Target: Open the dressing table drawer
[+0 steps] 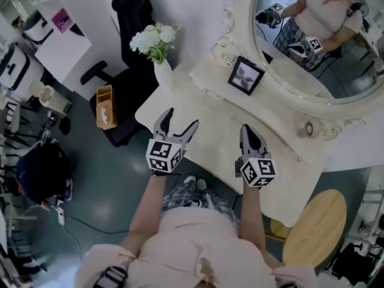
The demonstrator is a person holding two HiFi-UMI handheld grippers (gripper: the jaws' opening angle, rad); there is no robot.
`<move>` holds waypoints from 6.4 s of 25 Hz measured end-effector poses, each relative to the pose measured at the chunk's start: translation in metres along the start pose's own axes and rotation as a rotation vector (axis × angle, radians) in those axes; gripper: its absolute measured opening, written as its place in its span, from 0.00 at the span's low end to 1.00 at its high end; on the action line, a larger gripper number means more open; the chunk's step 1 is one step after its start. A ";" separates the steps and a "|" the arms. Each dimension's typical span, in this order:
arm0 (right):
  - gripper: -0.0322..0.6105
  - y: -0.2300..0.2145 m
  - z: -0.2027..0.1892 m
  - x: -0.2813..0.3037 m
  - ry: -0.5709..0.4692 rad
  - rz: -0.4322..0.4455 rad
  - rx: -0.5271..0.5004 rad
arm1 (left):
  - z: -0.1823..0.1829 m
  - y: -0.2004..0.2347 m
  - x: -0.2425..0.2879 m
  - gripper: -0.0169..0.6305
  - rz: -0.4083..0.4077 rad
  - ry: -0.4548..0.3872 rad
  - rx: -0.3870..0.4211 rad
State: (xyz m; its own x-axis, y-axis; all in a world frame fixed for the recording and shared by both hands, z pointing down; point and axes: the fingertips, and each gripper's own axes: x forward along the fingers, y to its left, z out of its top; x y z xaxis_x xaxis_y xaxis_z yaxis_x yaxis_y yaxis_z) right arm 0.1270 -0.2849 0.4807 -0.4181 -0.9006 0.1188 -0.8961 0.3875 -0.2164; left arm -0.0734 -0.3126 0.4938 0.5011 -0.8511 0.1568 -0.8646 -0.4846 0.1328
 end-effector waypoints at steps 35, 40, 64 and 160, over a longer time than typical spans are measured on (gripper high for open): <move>0.07 -0.006 -0.088 0.124 0.234 -0.015 0.056 | -0.105 0.046 0.190 0.46 -0.007 0.352 0.031; 0.07 -0.010 -0.098 0.131 0.265 -0.011 0.044 | -0.113 0.048 0.201 0.41 -0.011 0.371 0.020; 0.07 -0.031 -0.110 0.112 0.302 -0.053 0.054 | -0.123 0.046 0.195 0.19 0.014 0.413 0.091; 0.07 -0.033 0.063 0.008 -0.077 -0.193 -0.081 | 0.061 0.043 0.026 0.07 -0.016 -0.010 0.049</move>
State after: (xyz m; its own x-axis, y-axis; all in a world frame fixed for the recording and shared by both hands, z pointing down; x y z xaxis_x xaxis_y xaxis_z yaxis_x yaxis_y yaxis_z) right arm 0.1628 -0.3170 0.4281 -0.2274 -0.9708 0.0759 -0.9688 0.2177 -0.1180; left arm -0.0997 -0.3675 0.4434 0.5145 -0.8450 0.1457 -0.8575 -0.5071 0.0871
